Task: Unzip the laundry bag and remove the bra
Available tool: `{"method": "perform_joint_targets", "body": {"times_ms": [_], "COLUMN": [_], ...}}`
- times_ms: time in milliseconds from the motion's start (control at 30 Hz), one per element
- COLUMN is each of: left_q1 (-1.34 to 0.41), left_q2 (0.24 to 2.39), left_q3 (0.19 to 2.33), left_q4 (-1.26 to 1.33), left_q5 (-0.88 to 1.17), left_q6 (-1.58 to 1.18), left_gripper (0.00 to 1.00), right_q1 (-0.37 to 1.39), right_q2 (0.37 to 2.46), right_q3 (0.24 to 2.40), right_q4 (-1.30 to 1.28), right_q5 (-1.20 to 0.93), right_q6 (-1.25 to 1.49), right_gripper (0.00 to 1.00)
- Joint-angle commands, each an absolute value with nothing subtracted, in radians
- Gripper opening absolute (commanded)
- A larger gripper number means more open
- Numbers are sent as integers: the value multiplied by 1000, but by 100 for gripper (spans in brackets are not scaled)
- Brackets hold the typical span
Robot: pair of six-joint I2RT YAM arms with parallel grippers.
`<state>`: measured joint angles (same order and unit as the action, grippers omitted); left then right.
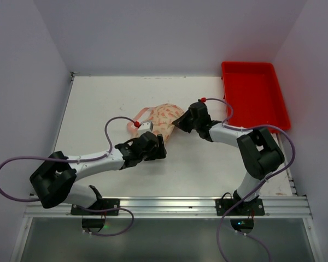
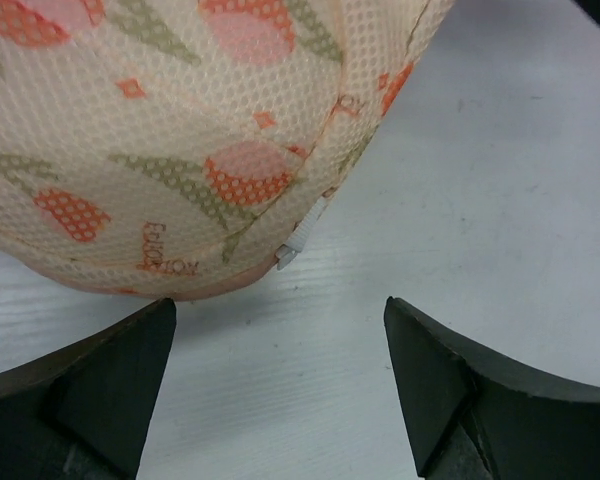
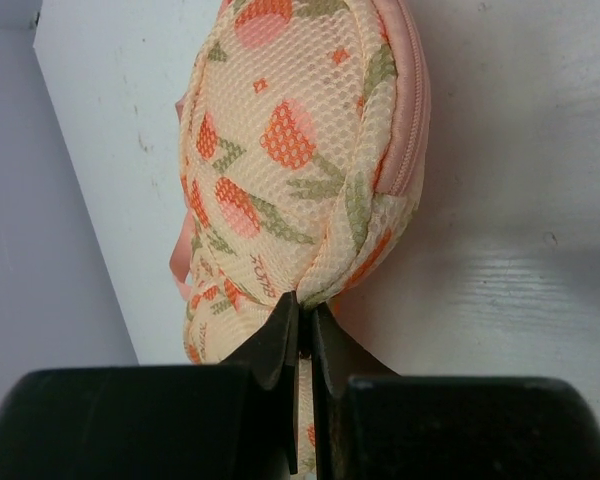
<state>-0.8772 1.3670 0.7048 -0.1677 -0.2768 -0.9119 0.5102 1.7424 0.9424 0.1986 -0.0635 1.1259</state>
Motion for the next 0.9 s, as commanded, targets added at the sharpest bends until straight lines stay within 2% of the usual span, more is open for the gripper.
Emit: {"method": "perform_joint_targets", "body": {"times_ms": [0, 100, 133, 233, 300, 700, 867], "left_q1": [-922, -933, -936, -940, -942, -943, -943], "left_q2": [1414, 1448, 1454, 1479, 1497, 1526, 1532], "left_q3": [718, 733, 733, 715, 701, 661, 640], "left_q4": [-170, -158, -156, -130, -129, -23, 60], "left_q5": [-373, -380, -385, -397, -425, -522, -505], "left_q6": [-1025, -1040, -1048, -1084, -1120, -1186, -1195], "left_gripper": [87, 82, 77, 69, 67, 42, 24], "right_q1": [520, 528, 528, 529, 528, 528, 528], "right_q2": [1692, 1681, 1680, 1678, 1686, 1678, 1678], "right_q3": [937, 931, 927, 919, 925, 877, 856], "right_q4": [183, 172, 173, 169, 170, 190, 210], "right_q5": [-29, -17, -14, -6, -12, -51, -67], "right_q6": [1170, 1175, 1175, 1175, 1173, 1207, 1226], "right_gripper": [0, 0, 0, 0, 0, 0, 0]}}
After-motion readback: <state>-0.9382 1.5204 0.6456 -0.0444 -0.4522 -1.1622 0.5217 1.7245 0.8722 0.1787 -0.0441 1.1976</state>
